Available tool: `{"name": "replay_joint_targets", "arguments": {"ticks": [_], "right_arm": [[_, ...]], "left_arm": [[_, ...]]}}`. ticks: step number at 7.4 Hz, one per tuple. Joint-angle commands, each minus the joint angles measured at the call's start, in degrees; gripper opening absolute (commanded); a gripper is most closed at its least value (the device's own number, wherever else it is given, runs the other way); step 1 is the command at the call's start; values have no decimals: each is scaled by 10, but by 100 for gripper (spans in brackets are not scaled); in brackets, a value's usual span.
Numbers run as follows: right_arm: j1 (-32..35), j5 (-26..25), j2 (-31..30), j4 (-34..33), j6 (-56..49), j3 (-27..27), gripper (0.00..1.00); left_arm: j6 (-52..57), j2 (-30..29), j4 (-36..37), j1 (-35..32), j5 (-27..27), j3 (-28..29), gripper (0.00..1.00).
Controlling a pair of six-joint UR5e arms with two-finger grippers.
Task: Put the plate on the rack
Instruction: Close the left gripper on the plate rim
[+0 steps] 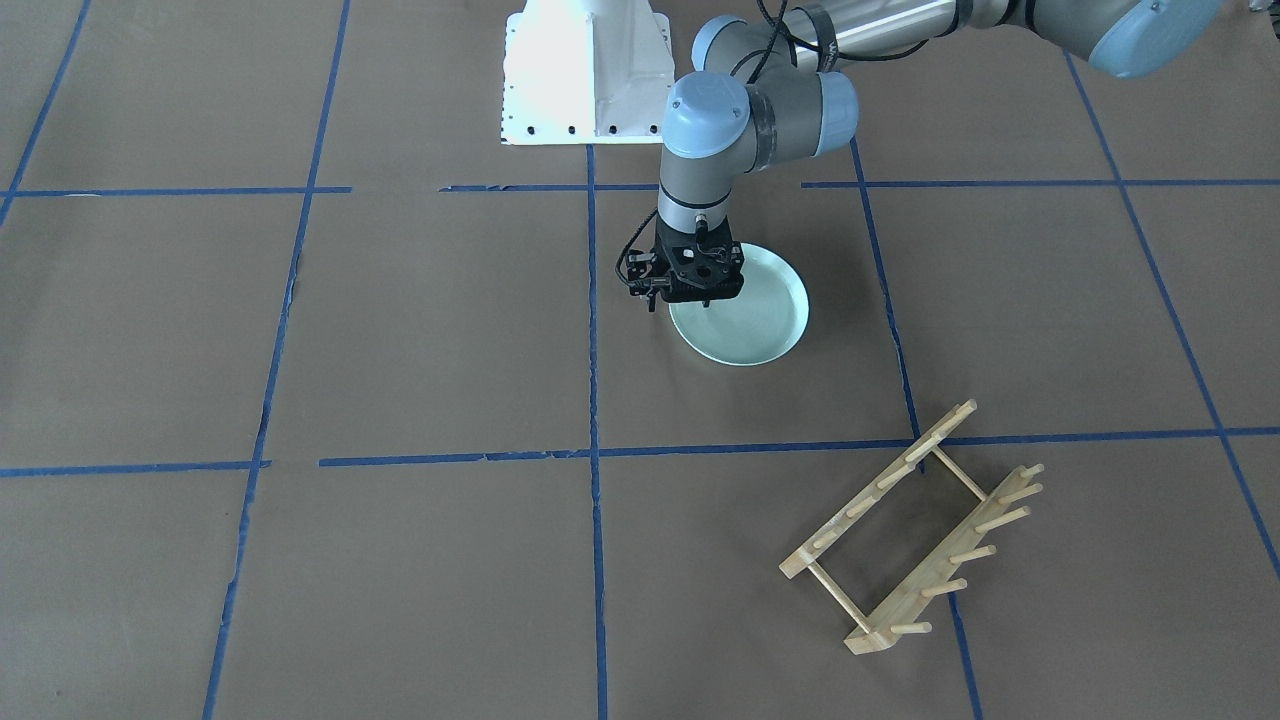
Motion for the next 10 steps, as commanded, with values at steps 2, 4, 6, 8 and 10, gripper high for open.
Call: {"name": "replay_joint_targets", "arguments": {"ticks": [2,4,6,8,10], "right_arm": [[0,0,0,0,0,0,100],[0,0,0,0,0,0,100],[0,0,0,0,0,0,100],[0,0,0,0,0,0,100],[0,0,0,0,0,0,100]], "left_arm": [[0,0,0,1,0,1,63],[0,0,0,1,0,3,51],[1,-2,0,1,-1,1,18],[2,-2,1,0,-1,-4,0],[3,-2,6,0,0,-13,0]]}}
